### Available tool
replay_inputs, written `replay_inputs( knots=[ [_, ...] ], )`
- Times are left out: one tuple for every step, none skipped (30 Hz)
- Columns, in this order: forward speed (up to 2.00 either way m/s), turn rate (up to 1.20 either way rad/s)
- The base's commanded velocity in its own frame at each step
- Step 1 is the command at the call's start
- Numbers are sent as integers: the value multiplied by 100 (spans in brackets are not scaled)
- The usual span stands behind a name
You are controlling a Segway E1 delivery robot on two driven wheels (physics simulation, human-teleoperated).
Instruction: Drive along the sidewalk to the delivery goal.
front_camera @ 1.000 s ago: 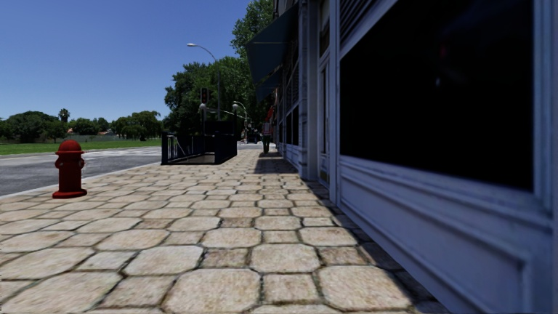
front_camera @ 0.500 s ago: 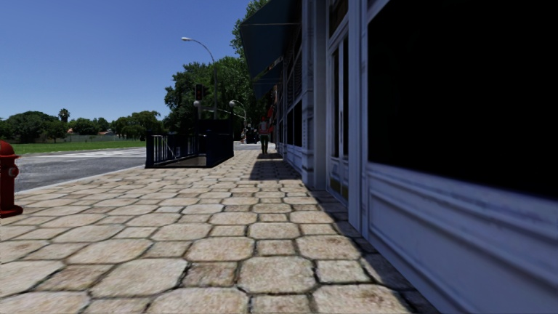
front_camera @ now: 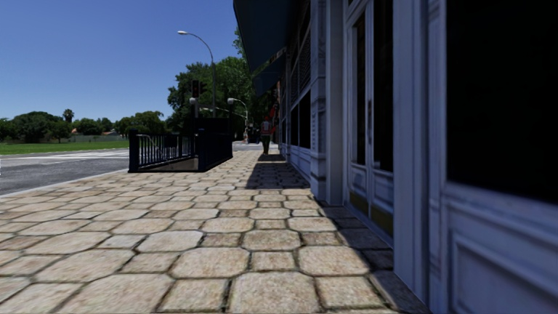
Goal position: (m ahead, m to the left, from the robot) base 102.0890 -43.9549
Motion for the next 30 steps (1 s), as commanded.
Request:
replay_inputs(
  knots=[
    [200, 18],
    [200, 5],
    [200, 0],
    [200, 0],
    [200, 0],
    [200, 0],
    [200, 0],
    [200, 0],
    [200, 0],
    [200, 0],
    [200, 0],
    [200, 0],
    [200, 0],
    [200, 0],
    [200, 0],
    [200, 0],
    [200, 0],
    [200, 0],
    [200, 0],
    [200, 0],
    [200, 0],
    [200, 0],
    [200, 0],
    [200, 0],
    [200, 0],
    [200, 0],
    [200, 0],
    [200, 0],
    [200, 0],
    [200, 0]
  ],
)
